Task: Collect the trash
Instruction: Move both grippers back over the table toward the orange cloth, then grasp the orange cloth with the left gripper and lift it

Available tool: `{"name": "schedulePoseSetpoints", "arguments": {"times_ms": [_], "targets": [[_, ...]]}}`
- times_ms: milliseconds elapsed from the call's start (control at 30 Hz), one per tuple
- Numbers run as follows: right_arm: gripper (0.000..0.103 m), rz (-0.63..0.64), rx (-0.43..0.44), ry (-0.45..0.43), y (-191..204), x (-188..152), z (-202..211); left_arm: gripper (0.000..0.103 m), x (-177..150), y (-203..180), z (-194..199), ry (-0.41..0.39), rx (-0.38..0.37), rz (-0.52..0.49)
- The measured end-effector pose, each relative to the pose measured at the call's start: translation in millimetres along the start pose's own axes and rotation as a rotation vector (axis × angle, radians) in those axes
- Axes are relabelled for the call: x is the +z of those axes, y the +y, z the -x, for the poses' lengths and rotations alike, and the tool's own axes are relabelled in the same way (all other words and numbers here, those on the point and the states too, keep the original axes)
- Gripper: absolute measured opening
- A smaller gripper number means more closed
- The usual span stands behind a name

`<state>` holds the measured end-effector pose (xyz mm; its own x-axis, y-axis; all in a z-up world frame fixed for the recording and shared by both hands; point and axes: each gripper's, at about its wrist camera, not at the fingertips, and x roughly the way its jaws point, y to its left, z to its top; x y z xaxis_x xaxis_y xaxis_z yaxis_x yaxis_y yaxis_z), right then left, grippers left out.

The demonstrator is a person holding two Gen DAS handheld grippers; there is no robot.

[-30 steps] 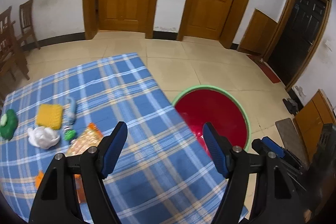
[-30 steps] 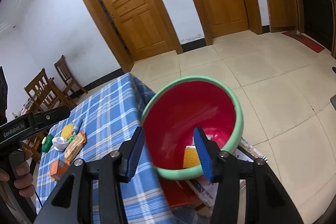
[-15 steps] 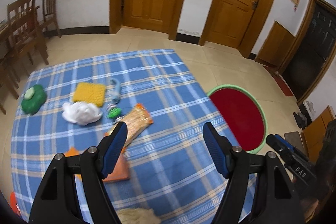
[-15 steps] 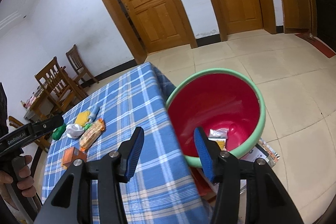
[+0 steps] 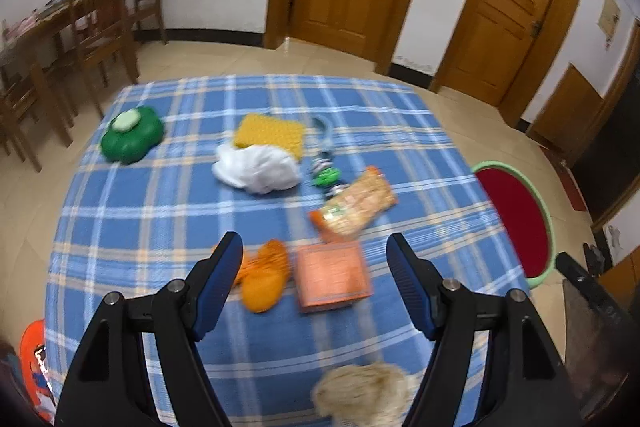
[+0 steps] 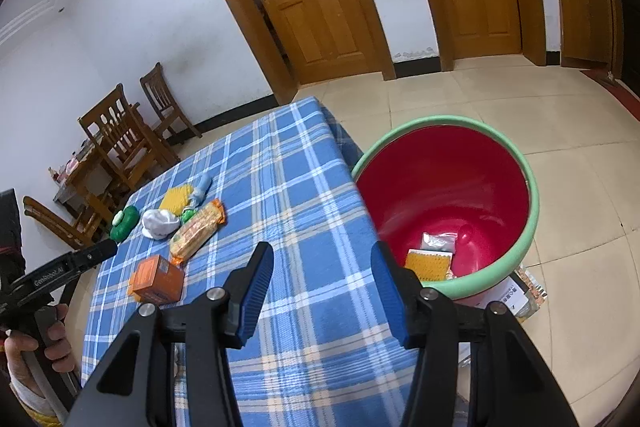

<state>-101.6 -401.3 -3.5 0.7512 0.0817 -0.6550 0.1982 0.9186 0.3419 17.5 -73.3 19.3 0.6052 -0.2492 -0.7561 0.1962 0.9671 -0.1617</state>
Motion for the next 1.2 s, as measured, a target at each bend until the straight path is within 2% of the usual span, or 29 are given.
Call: {"name": "schedulePoseSetpoints", "arguments": {"times_ms": [367,533,700,900,967,1200], "targets": [[0.054,0.023,0.001,0.051,15,-7,-13,0.074,-19,41,-24,0.048,0.078,0.05],[0.054,0.029,-0.005,0.069,19,-9,-17,0.074,-23,48,-38,0.073,0.076,0.054],[0.054,0.031,-0.01,0.082,22,-10,-21,0.074,-27,48,-48,0.085,0.033,0.051],[0.054,0.035,-0.013,0.096,24,-11,-26,0.074,-27,45,-59,0.088,0.02,0.046],[0.054,0.036,-0.014,0.1,24,-11,-27,0.067,-27,46,-63,0.094,0.016,0.056],[0.054,0.04,-0.01,0.113,29,-12,-31,0.056,-28,46,-62,0.066,-0.001,0.048]]}}
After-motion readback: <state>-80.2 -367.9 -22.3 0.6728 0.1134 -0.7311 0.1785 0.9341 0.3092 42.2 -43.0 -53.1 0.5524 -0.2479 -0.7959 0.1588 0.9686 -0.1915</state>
